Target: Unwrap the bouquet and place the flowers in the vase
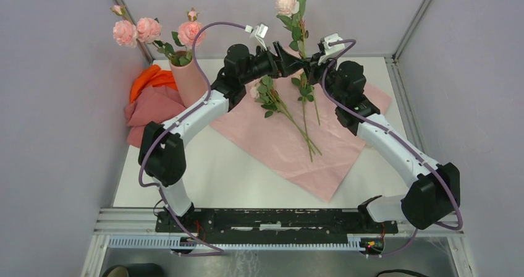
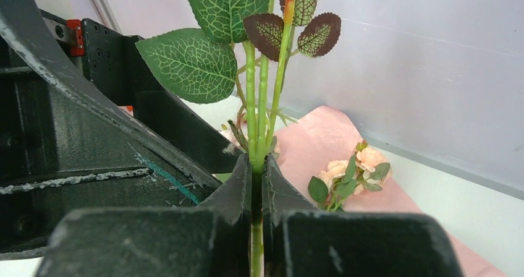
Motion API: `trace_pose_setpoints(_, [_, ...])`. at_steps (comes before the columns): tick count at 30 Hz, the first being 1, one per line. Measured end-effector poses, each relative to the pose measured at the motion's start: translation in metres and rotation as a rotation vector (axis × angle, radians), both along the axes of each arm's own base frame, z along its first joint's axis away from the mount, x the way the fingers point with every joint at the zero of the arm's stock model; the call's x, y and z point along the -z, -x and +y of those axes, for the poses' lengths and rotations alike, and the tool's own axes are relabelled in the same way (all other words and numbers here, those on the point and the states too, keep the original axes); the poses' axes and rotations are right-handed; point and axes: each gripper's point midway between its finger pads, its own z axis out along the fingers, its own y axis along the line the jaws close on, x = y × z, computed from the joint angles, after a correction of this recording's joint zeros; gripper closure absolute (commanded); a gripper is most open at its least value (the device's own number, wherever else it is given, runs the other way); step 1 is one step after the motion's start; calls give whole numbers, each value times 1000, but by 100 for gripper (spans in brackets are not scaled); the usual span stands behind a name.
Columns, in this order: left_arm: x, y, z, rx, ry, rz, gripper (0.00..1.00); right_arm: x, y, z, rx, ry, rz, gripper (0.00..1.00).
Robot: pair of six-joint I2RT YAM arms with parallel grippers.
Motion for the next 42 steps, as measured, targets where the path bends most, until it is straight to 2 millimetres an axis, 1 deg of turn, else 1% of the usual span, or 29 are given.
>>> trace_pose_setpoints(8, [-5,1,2,21,3,-6,8,-5,1,2,0,-12,-22,100])
trace_pose_setpoints(13, [-4,1,2,22,-1,-2,1,-4,0,1,17,-7,-26,100])
trace_pose_setpoints(15, [-3,1,3,19,-5,4,0,-2,1,-1,25,-6,-25,100])
trace_pose_setpoints(16, [-3,-3,4,0,-2,3,0,2,3,-5,32,1,-14,100])
trace_pose_setpoints(17, [-10,-9,8,-32,10,-11,0,11,6,-5,21,12,8,100])
trace_pose_setpoints(19, [-28,-22,20,-91,42,-54,0,36,13,-4,-2,43,67,100])
trace_pose_setpoints(21, [-47,-27,29,-120,73,-94,0,68,19,-5,-20,79,143,100])
trace_pose_setpoints(23, [-64,-28,37,-143,105,-124,0,91,21,-13,-13,101,206,100])
trace_pose_setpoints(26, [-79,-26,41,-151,131,-154,0,105,22,-20,-5,108,249,100])
trace_pose_setpoints(28, [-84,-24,40,-147,141,-168,0,105,22,-21,-11,101,255,100])
trace_pose_setpoints(35, [-85,-22,38,-140,157,-154,0,104,24,-16,-37,92,256,100])
trace_pose_setpoints(37, [-82,-22,38,-139,158,-148,0,100,23,-15,-37,90,251,100])
trace_pose_setpoints(42, [-71,-22,37,-135,155,-120,0,84,19,-13,-40,77,220,100])
